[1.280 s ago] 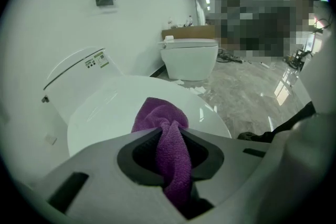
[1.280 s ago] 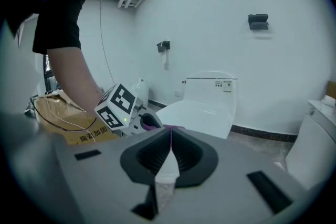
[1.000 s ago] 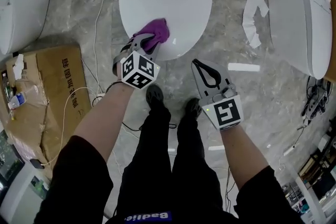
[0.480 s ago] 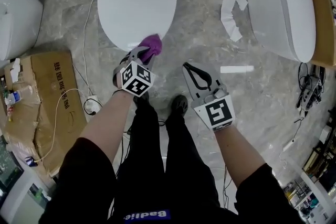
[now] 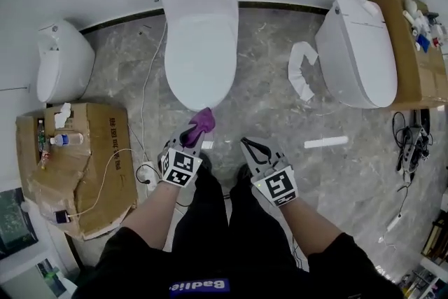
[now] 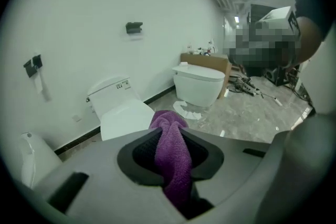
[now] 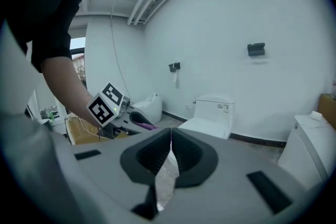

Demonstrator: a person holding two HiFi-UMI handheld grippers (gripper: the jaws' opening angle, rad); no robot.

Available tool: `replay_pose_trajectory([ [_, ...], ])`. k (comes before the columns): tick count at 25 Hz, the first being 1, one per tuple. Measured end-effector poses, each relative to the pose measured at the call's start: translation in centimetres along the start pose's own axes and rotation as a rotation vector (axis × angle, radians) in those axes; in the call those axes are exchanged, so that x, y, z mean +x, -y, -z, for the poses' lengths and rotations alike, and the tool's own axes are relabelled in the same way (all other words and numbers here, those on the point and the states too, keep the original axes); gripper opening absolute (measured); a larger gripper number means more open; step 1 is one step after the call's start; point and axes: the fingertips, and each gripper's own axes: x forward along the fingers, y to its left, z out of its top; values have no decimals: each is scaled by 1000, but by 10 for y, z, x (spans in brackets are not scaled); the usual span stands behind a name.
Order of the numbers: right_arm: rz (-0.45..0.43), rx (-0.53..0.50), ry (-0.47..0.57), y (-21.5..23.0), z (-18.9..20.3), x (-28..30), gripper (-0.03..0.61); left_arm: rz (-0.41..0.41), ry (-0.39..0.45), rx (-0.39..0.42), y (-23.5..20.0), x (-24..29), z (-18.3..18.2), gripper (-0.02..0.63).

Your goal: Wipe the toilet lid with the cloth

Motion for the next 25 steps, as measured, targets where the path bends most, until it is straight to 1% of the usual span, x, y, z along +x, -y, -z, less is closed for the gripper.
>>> replay_pose_trajectory([
  [3, -24, -32, 20, -20, -27, -16, 30, -30, 64, -31, 7, -47, -29, 80],
  [6, -27, -53, 48, -32, -57, -27, 29, -34, 136, -37, 18, -88, -59, 80],
  [9, -23, -58, 67, -46, -84, -36, 29, -26, 214, -41, 27, -129, -86, 80],
  [11, -16, -48, 69, -55, -102, -39, 29, -1, 257, -34, 28, -154, -98, 80],
  [13, -5, -31, 68, -64, -118, -41, 29, 31, 288, -9, 27, -178, -108, 80],
  [16, 16, 0, 92, -78, -143, -40, 29, 65, 327, 17, 22, -214, -119, 80],
  [20, 28, 9, 86, -100, -162, -35, 29, 67, 410, -16, 8, -259, -134, 80],
  [23, 17, 6, 90, -118, -179, -30, 29, 67, 464, -36, -3, -287, -145, 80],
  [25, 4, 5, 95, -128, -190, -28, 29, 73, 493, -34, -7, -302, -151, 80],
])
